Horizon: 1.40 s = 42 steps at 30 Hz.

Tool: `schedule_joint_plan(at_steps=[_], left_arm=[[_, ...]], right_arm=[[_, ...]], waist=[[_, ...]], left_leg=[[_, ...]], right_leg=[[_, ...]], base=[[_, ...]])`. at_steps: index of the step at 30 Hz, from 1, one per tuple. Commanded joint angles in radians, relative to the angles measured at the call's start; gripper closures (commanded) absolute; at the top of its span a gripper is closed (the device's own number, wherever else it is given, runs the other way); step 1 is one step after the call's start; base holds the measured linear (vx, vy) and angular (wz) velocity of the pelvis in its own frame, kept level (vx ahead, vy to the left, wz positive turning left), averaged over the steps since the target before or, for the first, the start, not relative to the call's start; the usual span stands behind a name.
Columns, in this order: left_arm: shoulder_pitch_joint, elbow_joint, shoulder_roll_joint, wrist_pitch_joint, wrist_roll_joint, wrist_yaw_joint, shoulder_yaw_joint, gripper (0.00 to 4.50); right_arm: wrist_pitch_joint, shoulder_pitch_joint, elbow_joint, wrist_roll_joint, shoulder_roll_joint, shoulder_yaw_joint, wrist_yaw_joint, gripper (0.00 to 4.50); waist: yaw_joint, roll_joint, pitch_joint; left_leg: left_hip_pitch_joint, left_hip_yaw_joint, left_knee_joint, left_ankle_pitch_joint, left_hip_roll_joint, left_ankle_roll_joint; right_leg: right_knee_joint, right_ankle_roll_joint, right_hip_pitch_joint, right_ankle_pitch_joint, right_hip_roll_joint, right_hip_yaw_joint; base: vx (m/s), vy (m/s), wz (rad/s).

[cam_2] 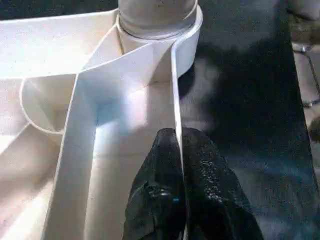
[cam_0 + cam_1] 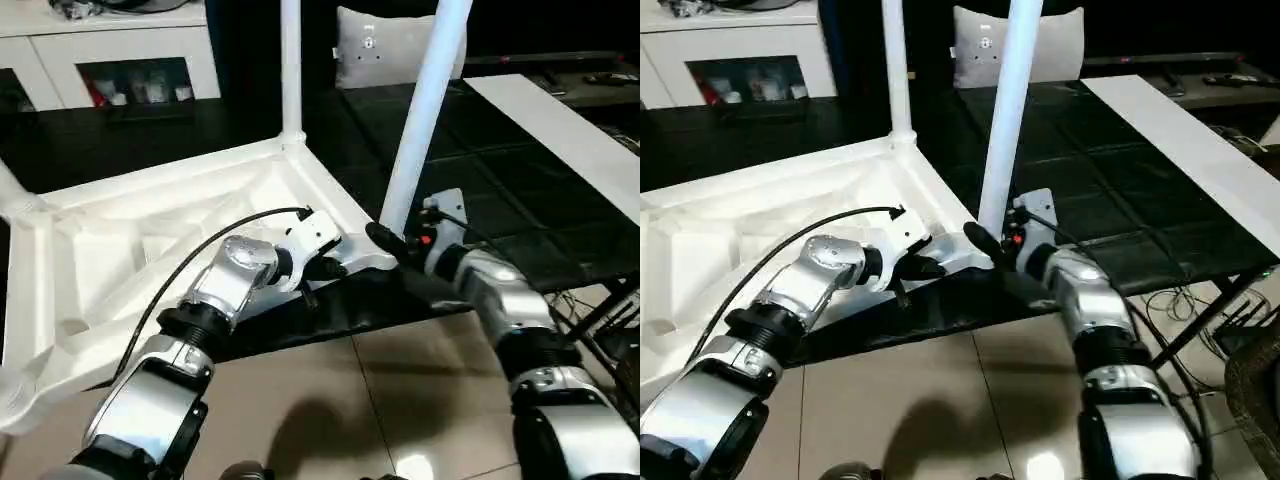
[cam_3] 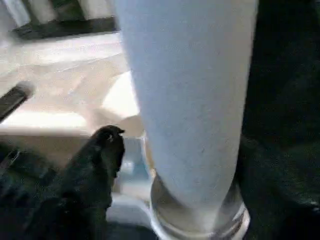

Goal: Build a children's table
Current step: Rotate leg to tighten

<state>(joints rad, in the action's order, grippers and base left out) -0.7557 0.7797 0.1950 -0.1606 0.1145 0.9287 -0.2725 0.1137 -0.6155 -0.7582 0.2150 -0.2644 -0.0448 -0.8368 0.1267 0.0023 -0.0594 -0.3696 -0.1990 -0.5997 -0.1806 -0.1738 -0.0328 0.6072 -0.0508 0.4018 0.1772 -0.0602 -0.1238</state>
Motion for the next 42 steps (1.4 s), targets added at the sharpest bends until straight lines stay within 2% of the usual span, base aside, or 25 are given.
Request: schedule_joint_plan(at_steps=[1, 3, 6, 7, 10, 13, 15, 21, 24, 33, 36, 41, 42], left_arm=[[-0.005, -0.028, 0.028, 0.061, 0.019, 0.046, -0.023, 4.50], [0.001, -0.027, 0.054, 0.096, 0.020, 0.099, -0.038, 4.50], [0.006, -0.027, 0.080, 0.146, 0.013, 0.163, -0.050, 4.50], [0.012, -0.031, 0.104, 0.193, 0.001, 0.236, -0.062, 4.50], [0.019, -0.040, 0.127, 0.234, -0.008, 0.306, -0.081, 4.50], [0.028, -0.058, 0.163, 0.296, -0.016, 0.417, -0.118, 4.50], [0.029, -0.061, 0.170, 0.317, -0.018, 0.443, -0.126, 4.50], [0.023, -0.061, 0.197, 0.356, -0.019, 0.535, -0.142, 4.50], [0.020, -0.062, 0.199, 0.358, -0.024, 0.552, -0.145, 4.50], [0.022, -0.064, 0.186, 0.359, -0.035, 0.564, -0.140, 4.50], [0.023, -0.064, 0.183, 0.348, -0.041, 0.563, -0.135, 4.50], [0.028, -0.086, 0.162, 0.223, -0.075, 0.522, -0.097, 4.50], [0.025, -0.101, 0.144, 0.137, -0.079, 0.473, -0.081, 4.50]], right_arm=[[-0.005, 0.016, 0.049, 0.016, -0.025, 0.024, -0.108, 0.60], [-0.012, 0.035, 0.075, 0.016, -0.068, 0.034, -0.190, 0.38], [-0.033, 0.050, 0.096, 0.014, -0.110, 0.051, -0.269, 0.38], [-0.039, 0.065, 0.119, 0.018, -0.149, 0.071, -0.359, 0.38], [-0.062, 0.072, 0.133, 0.015, -0.177, 0.092, -0.420, 0.38], [-0.092, 0.072, 0.136, 0.007, -0.211, 0.128, -0.531, 0.72], [-0.097, 0.072, 0.139, 0.006, -0.219, 0.139, -0.567, 0.85], [-0.052, 0.063, 0.148, 0.002, -0.235, 0.207, -0.701, 1.27], [-0.058, 0.056, 0.136, 0.004, -0.232, 0.218, -0.728, 1.61], [-0.092, 0.033, 0.064, 0.003, -0.193, 0.220, -0.734, 2.35], [-0.093, 0.036, 0.053, 0.007, -0.189, 0.218, -0.741, 2.44], [-0.040, 0.064, 0.068, 0.062, -0.174, 0.171, -0.732, 2.54], [-0.003, 0.071, 0.083, 0.061, -0.159, 0.157, -0.657, 2.54]], waist=[[0.009, -0.006, 0.077], [0.019, -0.005, 0.077], [0.026, -0.005, 0.077], [0.026, -0.004, 0.075], [0.033, -0.004, 0.076], [0.042, -0.003, 0.075], [0.048, -0.002, 0.075], [0.059, -0.004, 0.073], [0.064, -0.003, 0.075], [0.063, -0.006, 0.075], [0.063, -0.005, 0.075], [0.063, -0.002, 0.076], [0.063, -0.003, 0.075]], left_leg=[[0.008, 0.036, 0.057, -0.142, -0.068, 0.097], [0.010, 0.036, 0.056, -0.145, -0.068, 0.098], [0.011, 0.036, 0.057, -0.148, -0.069, 0.095], [0.012, 0.037, 0.057, -0.154, -0.070, 0.093], [0.013, 0.035, 0.057, -0.160, -0.072, 0.090], [0.015, 0.037, 0.058, -0.170, -0.074, 0.084], [0.016, 0.036, 0.058, -0.171, -0.075, 0.085], [0.018, 0.038, 0.060, -0.186, -0.076, 0.076], [0.020, 0.039, 0.060, -0.184, -0.079, 0.070], [0.016, 0.039, 0.060, -0.174, -0.077, 0.070], [0.017, 0.038, 0.060, -0.177, -0.077, 0.069], [0.018, 0.038, 0.059, -0.172, -0.078, 0.072], [0.019, 0.038, 0.059, -0.169, -0.078, 0.070]], right_leg=[[-0.092, -0.114, -0.065, 0.274, -0.115, 0.071], [-0.094, -0.100, -0.063, 0.293, -0.113, 0.069], [-0.094, -0.097, -0.060, 0.306, -0.113, 0.068], [-0.094, -0.096, -0.059, 0.313, -0.113, 0.068], [-0.096, -0.098, -0.057, 0.320, -0.115, 0.069], [-0.096, -0.098, -0.055, 0.342, -0.118, 0.070], [-0.095, -0.104, -0.054, 0.336, -0.117, 0.071], [-0.098, -0.098, -0.054, 0.377, -0.119, 0.070], [-0.096, -0.099, -0.052, 0.372, -0.119, 0.071], [-0.095, -0.097, -0.053, 0.371, -0.118, 0.070], [-0.096, -0.096, -0.053, 0.376, -0.119, 0.070], [-0.095, -0.106, -0.053, 0.363, -0.119, 0.071], [-0.095, -0.108, -0.054, 0.361, -0.118, 0.071]], base=[[0.000, 0.000, 0.00], [0.000, 0.000, 0.00], [0.000, 0.000, 0.00], [0.000, 0.000, 0.00], [0.000, 0.000, 0.00], [0.000, 0.000, 0.00], [0.000, 0.000, 0.00], [0.000, 0.000, 0.00], [0.000, 0.000, 0.00], [0.000, 0.000, 0.00], [0.000, 0.000, 0.00], [0.000, 0.000, 0.00], [0.000, 0.000, 0.00]])
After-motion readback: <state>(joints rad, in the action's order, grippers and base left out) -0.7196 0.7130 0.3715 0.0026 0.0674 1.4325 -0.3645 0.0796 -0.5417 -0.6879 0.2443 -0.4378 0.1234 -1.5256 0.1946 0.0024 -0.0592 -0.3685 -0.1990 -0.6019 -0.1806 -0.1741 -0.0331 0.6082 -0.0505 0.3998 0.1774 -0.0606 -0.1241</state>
